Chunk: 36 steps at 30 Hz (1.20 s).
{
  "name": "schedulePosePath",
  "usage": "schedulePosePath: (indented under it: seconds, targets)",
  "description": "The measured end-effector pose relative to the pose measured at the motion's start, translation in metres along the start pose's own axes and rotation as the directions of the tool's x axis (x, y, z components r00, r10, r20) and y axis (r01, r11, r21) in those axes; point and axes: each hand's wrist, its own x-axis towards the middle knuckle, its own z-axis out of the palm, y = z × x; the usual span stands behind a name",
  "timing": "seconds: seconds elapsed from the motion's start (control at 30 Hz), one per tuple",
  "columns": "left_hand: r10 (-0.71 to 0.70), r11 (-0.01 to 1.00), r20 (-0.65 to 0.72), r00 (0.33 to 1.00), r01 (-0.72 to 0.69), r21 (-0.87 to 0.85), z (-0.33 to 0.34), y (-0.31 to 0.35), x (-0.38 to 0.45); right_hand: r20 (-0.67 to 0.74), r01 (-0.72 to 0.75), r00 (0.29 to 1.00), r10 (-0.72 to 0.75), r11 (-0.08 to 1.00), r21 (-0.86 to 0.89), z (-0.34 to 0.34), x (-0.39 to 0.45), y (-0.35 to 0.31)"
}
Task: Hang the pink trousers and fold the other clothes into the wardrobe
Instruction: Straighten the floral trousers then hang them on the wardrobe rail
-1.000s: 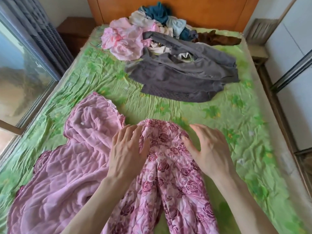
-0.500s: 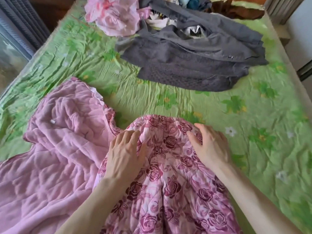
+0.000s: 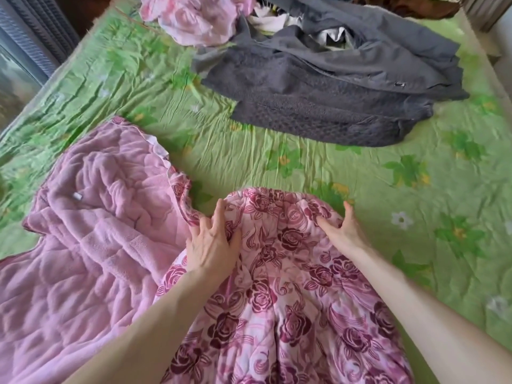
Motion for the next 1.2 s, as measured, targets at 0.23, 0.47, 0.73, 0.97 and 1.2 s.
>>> schedulePosePath:
  seconds: [0.23,0.47,0.73,0.97,1.2]
  targets:
    - [-0.070,0.976,0.083,0.994,0.086,-0.202,-0.014,0.014,-0.005,0.183,-0.063,0.982,0.051,0.996,0.060,-0.005,-0.013,0.007]
    - [-0.053,0.817,0.337,0.940,0.234,-0.527,-0.039,0.024,-0.043,0.222,-0.044,0.975,-0.022,0.956,0.289,-0.019,-0.082,0.010]
    - [0.117,0.350,0.563,0.818,0.497,-0.794,-0.107,0.042,-0.097,0.158,0.045,0.975,-0.156,0.834,0.549,-0.076,-0.163,0.001]
    - [0.132,0.304,0.553,0.822,0.498,-0.812,-0.165,0.063,-0.157,-0.049,0.211,0.973,-0.225,0.786,0.581,-0.114,-0.228,-0.010]
    - [0.036,0.643,0.188,0.982,0.121,-0.757,-0.238,0.065,-0.229,-0.125,0.328,0.943,-0.307,0.807,0.491,-0.165,-0.299,-0.008]
